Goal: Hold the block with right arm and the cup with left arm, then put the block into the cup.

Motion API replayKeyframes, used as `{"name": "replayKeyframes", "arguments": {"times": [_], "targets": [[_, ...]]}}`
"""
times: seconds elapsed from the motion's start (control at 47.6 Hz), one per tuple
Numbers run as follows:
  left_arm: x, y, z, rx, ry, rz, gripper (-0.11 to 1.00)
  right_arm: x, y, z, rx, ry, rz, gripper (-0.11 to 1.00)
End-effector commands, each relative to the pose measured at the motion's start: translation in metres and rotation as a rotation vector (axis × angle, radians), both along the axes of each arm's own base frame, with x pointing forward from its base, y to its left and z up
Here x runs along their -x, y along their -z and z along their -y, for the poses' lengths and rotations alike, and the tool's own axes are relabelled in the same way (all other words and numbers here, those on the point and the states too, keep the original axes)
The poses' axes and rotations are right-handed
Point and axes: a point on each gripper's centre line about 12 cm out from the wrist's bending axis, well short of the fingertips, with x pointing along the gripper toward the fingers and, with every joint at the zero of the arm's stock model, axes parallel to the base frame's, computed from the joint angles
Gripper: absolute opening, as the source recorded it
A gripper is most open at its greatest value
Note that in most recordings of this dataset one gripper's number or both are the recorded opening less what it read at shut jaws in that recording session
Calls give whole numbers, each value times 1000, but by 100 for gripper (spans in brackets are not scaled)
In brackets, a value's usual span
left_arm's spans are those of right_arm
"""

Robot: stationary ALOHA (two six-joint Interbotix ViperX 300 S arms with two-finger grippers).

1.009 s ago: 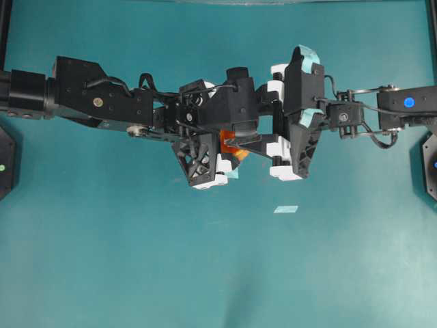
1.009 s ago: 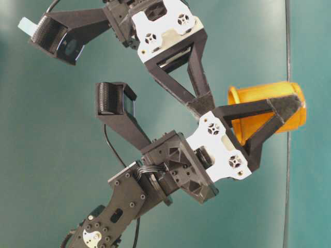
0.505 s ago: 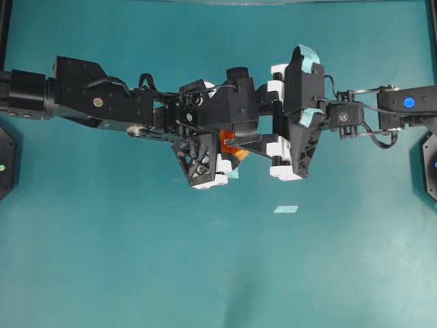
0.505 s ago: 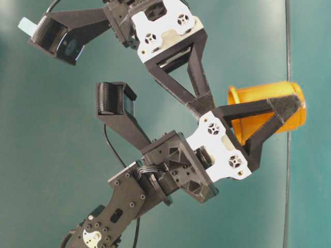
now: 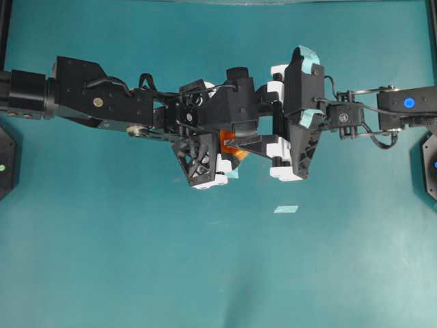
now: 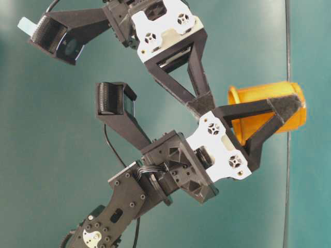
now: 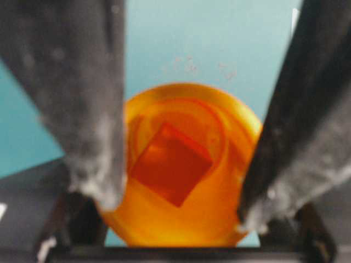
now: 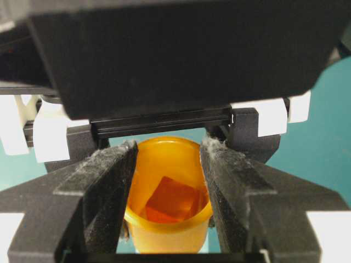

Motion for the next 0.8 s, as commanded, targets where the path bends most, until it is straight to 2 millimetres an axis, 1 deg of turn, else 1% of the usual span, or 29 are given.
{"name": "replayKeyframes", "arguments": {"times": [0.0,0.778], "targets": [[-3,-15,1,1,0,40,68,-2,-12,-1,-1,-4,37,55],[-3,-14,1,7,-7,40,68,-2,-11,-1,0,-4,32,55]]}}
